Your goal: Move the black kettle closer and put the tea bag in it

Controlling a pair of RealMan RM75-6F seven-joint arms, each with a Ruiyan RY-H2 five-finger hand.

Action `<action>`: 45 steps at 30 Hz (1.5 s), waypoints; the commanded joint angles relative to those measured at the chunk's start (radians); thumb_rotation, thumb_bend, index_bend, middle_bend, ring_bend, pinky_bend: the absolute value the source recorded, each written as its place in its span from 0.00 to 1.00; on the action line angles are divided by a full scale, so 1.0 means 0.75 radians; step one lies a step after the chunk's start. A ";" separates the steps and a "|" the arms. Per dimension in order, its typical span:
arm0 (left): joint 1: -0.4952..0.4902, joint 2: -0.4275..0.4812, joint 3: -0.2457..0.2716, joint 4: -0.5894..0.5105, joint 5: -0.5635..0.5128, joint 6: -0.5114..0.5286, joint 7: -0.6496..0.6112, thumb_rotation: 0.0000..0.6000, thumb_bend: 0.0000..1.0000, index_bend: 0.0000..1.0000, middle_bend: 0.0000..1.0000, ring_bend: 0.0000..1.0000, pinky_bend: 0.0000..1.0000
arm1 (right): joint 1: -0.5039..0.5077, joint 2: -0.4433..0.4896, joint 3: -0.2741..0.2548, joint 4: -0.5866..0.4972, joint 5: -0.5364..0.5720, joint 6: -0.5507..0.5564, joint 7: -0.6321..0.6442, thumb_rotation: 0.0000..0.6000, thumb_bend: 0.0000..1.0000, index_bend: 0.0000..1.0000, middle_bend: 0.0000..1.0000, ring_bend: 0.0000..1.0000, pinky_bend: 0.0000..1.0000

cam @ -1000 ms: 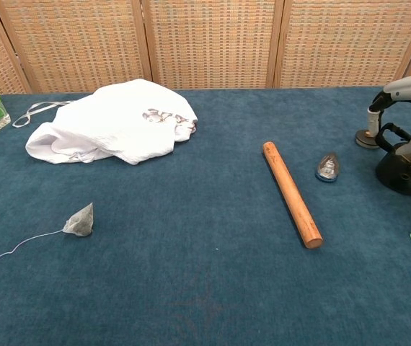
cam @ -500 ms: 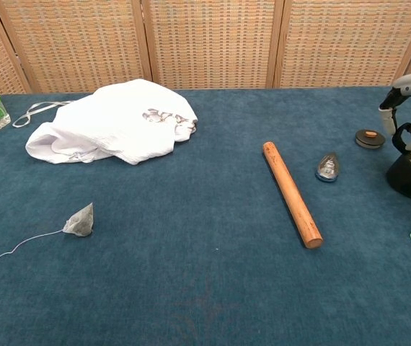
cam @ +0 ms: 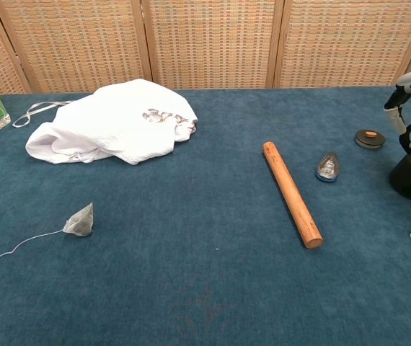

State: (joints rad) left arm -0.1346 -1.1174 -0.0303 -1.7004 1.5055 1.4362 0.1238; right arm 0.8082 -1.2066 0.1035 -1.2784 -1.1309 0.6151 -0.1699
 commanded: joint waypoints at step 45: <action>-0.014 0.029 -0.029 -0.035 0.002 0.031 0.029 1.00 0.47 0.18 0.03 0.02 0.00 | -0.124 0.128 -0.075 -0.154 -0.048 0.093 0.004 1.00 0.42 0.59 0.53 0.23 0.14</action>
State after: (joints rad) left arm -0.1450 -1.0959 -0.0518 -1.7269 1.5070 1.4597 0.1454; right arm 0.7155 -1.1098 0.0481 -1.3951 -1.1656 0.6858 -0.1675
